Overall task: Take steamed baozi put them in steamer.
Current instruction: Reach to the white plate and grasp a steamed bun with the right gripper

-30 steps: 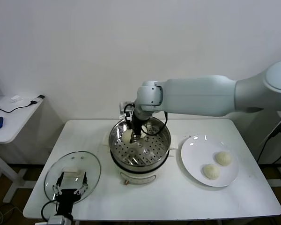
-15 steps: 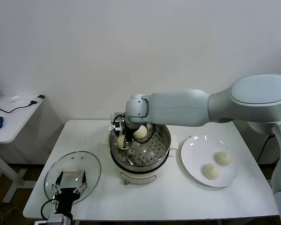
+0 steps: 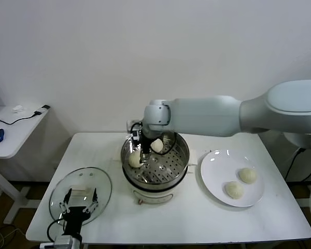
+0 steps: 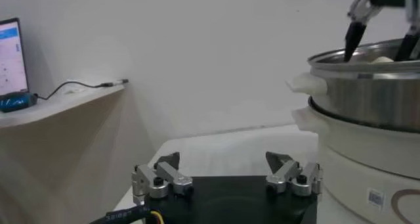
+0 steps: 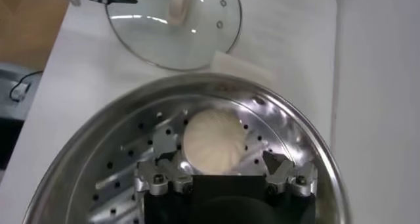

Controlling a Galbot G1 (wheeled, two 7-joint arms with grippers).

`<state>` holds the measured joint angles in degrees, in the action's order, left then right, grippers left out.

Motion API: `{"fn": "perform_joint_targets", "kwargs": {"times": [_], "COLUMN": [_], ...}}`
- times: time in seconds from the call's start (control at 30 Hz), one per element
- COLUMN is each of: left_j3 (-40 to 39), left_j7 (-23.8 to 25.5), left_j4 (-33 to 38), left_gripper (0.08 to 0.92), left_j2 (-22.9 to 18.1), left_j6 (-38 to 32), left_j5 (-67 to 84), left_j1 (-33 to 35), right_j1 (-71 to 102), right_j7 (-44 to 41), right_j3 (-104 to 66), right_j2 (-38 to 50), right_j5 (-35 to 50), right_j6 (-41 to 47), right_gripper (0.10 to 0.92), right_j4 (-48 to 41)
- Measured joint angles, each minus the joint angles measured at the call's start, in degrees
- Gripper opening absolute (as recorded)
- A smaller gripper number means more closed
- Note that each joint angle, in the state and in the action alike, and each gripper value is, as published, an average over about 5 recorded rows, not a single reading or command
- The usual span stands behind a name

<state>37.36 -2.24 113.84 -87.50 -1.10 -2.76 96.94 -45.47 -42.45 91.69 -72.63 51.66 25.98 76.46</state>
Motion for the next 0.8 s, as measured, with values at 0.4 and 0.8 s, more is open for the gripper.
{"fn": "perform_joint_targets", "kwargs": {"times": [0.4, 0.8], "left_j3": [0.4, 1.3], "left_j7": [-0.1, -0.3], "left_j4": [0.7, 1.1], "left_gripper": [0.823, 0.823], "left_j2": [0.6, 0.3], "left_j6": [-0.1, 0.2], "left_j5": [0.3, 0.3], "left_j1": [0.1, 0.4], "right_j1": [-9.5, 1.7], "right_j7": [-11.2, -12.8], "right_j3": [9.1, 7.2], "right_j2": [22.2, 39.0], "right_j5": [-9.0, -22.2], "right_j6": [-7.9, -9.3], "right_gripper": [0.823, 0.823], "right_j4": [7.8, 9.8]}}
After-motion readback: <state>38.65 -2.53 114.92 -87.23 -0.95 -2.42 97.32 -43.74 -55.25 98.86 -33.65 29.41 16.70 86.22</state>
